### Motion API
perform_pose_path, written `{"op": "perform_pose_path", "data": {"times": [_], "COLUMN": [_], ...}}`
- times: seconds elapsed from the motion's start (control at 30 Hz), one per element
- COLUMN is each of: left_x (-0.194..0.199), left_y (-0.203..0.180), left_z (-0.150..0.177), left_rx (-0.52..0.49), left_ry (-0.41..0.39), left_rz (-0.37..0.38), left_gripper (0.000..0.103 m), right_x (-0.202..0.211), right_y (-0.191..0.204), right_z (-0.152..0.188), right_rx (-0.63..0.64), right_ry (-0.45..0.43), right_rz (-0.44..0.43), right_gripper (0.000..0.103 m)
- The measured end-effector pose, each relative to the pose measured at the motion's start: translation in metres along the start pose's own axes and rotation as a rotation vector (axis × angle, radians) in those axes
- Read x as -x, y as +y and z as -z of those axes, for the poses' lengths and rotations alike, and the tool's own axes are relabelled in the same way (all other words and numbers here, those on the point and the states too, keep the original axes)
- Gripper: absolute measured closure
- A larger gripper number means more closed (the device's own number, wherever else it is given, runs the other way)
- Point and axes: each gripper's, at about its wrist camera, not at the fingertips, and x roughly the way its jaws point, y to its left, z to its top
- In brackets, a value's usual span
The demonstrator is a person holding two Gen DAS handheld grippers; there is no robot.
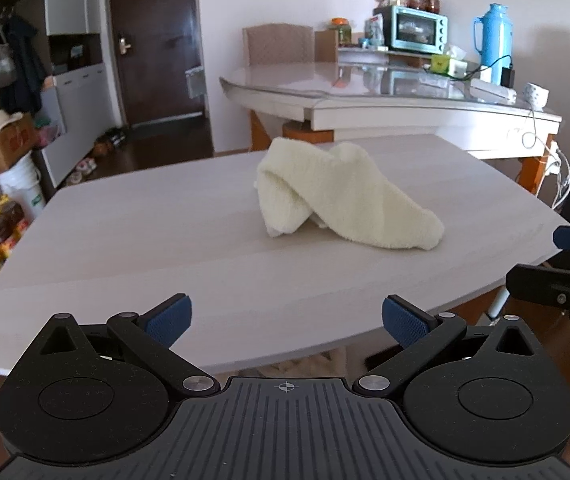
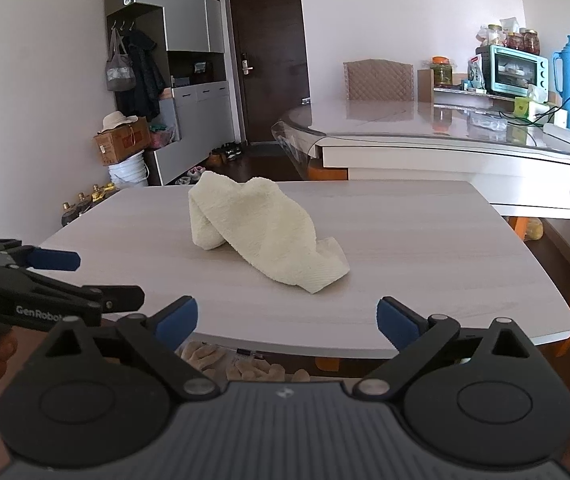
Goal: Fold towel
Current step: 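Move both tools toward the crumpled cream towel on the table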
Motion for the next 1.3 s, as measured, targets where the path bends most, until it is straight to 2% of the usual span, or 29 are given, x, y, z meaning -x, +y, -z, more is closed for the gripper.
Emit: {"op": "perform_pose_path", "data": {"times": [0.13,0.2,0.33,0.4,1.3], "left_x": [0.006,-0.001,0.000,-0.002,-0.008], "left_y": [0.005,0.012,0.034,0.010,0.018], "left_z": [0.005,0.004,0.004,0.000,-0.004], "left_rx": [0.033,0.054,0.067,0.047,0.062], "left_ry": [-0.015,0.021,0.029,0.033,0.034], "left_rz": [0.012,0.024,0.028,-0.004,-0.031], "left_gripper": [0.000,0.000,0.000,0.000,0.000], "right_x": [0.002,0.003,-0.007,0.000,0.002], "right_y": [0.003,0.006,-0.001,0.012,0.011], "right_z": [0.002,0.003,-0.004,-0.003,-0.016], "right_rx": [0.004,0.011,0.001,0.018,0.023], "right_ry": [0.005,0.011,0.031,0.019,0.000], "right_rz": [0.000,-0.004,-0.012,-0.007,-0.006], "right_gripper": [0.005,0.005,0.005,0.005,0.005]}}
